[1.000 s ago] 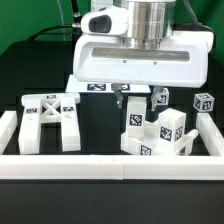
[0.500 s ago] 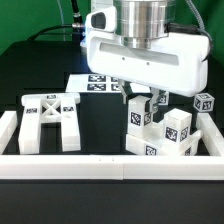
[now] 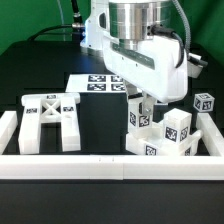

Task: Assemble chair

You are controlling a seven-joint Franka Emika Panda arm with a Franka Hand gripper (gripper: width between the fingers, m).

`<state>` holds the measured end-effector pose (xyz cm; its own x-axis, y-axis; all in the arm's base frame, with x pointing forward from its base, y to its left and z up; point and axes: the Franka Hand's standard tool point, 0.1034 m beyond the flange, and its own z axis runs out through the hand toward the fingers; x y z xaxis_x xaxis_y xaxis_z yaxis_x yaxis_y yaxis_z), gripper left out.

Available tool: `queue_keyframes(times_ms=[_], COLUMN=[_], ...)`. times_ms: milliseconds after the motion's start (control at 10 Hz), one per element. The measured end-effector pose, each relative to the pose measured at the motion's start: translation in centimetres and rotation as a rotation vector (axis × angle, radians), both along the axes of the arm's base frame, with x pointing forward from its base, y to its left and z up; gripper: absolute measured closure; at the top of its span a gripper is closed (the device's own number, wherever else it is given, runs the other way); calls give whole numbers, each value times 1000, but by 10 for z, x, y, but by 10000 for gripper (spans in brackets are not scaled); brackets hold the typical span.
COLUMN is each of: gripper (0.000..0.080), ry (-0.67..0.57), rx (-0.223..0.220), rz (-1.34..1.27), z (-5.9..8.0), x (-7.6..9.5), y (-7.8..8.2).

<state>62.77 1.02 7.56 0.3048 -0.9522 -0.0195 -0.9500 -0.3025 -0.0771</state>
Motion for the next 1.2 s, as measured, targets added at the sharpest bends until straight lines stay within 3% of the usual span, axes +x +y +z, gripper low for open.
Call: queue_keyframes(times_ms=[300,600,700,800,1200], gripper=[506,506,289,194,152], ry=[12,12,11,11,-6], rx=[24,23,20,19,-43], rz=[-236,-226,-189,-174,325], z=[0,0,0,-1,1], x=[0,0,0,0,1], y=[2,2,2,2,1])
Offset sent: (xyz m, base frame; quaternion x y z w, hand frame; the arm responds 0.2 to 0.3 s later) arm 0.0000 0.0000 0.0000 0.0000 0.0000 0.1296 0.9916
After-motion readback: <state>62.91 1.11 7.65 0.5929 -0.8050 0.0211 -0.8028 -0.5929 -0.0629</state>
